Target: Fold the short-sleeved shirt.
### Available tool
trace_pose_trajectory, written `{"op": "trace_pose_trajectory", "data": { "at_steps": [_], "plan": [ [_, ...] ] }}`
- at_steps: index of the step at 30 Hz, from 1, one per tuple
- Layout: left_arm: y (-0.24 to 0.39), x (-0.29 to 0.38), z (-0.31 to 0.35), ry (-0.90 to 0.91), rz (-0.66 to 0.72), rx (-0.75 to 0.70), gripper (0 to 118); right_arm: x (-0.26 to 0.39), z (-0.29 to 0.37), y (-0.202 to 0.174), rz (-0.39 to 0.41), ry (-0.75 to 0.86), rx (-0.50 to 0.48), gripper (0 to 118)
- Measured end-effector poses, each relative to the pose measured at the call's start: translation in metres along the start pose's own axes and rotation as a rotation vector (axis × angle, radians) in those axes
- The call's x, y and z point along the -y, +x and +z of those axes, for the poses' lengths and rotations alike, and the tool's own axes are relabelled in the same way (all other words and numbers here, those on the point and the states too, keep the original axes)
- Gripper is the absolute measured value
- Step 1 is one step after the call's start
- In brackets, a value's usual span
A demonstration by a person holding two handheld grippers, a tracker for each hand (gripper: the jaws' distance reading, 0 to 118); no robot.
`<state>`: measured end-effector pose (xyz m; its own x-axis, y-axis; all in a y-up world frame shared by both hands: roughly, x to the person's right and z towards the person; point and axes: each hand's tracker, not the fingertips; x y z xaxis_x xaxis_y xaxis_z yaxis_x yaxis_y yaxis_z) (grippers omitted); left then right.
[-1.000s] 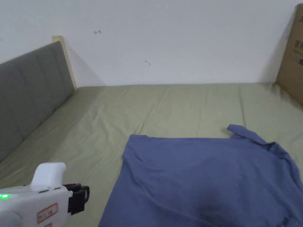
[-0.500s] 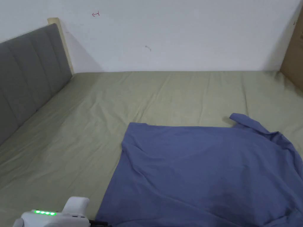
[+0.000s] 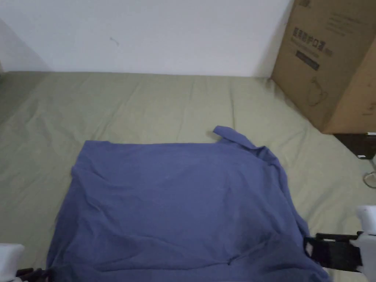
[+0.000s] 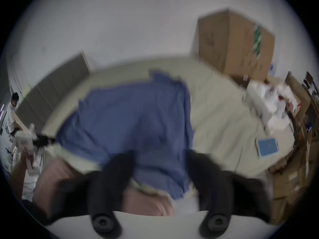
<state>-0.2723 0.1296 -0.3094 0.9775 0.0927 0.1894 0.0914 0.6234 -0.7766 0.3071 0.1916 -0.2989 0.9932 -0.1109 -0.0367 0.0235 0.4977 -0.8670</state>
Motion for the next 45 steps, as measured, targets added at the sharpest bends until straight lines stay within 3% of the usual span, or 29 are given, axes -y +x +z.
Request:
{"op": "trace_pose_trajectory", "data": {
  "at_steps": [1,2,7,9,10,11,12,14,15,16,20,27,31,38,42,43,44,45],
  "plan": [
    [0.002,-0.001,0.001,0.003,-0.002,-0.001,3,0.002,-0.013,0.006,-0.003,-0.125,0.047,86],
    [0.003,-0.002,0.002,0.004,-0.002,0.0,3,0.004,-0.032,0.011,-0.024,-0.165,0.074,99],
    [0.009,-0.003,0.002,0.001,-0.008,0.006,3,0.018,-0.09,0.027,-0.029,-0.334,0.055,99],
    [0.009,-0.003,0.001,-0.009,-0.016,-0.01,3,0.024,-0.095,0.03,-0.04,-0.332,0.04,95],
    [0.01,-0.002,0.0,-0.02,-0.004,-0.004,3,0.027,-0.095,0.029,-0.04,-0.334,0.025,87],
    [0.008,0.0,-0.001,-0.028,-0.003,-0.014,3,0.029,-0.089,0.025,0.022,-0.296,0.08,80],
    [0.006,0.001,-0.001,-0.037,0.003,-0.019,3,0.031,-0.079,0.02,0.058,-0.259,0.063,65],
    [0.003,0.002,-0.001,-0.042,0.012,-0.036,3,0.034,-0.072,0.017,0.048,-0.244,0.04,11],
    [0.002,0.003,-0.001,-0.047,0.021,-0.031,3,0.036,-0.064,0.02,0.075,-0.204,0.049,8],
    [0.001,0.003,-0.001,-0.046,0.027,-0.03,3,0.037,-0.056,0.018,0.055,-0.183,-0.033,8],
    [0.002,0.001,0.006,-0.02,0.069,-0.021,3,0.032,-0.04,0.011,0.089,-0.132,-0.017,8],
    [-0.007,-0.028,0.029,0.171,0.341,0.089,2,0.019,-0.005,0.028,-0.219,0.143,-0.124,8],
    [-0.006,-0.055,0.028,0.266,0.375,0.054,2,-0.004,0.0,0.019,-0.294,0.246,-0.129,8],
    [-0.024,-0.123,-0.052,0.131,0.448,0.004,2,-0.094,-0.069,0.036,-0.364,0.157,-0.081,8],
    [-0.036,-0.153,-0.106,0.073,0.4,-0.03,3,-0.145,-0.135,0.041,-0.291,-0.032,-0.037,9],
    [-0.038,-0.156,-0.115,0.065,0.391,-0.033,5,-0.151,-0.146,0.039,-0.27,-0.04,-0.014,11],
    [-0.039,-0.158,-0.121,0.062,0.383,-0.036,18,-0.153,-0.153,0.035,-0.236,-0.052,0.034,20],
    [-0.039,-0.16,-0.125,0.064,0.38,-0.061,39,-0.154,-0.157,0.031,-0.225,-0.024,0.091,36]
  ]
}}
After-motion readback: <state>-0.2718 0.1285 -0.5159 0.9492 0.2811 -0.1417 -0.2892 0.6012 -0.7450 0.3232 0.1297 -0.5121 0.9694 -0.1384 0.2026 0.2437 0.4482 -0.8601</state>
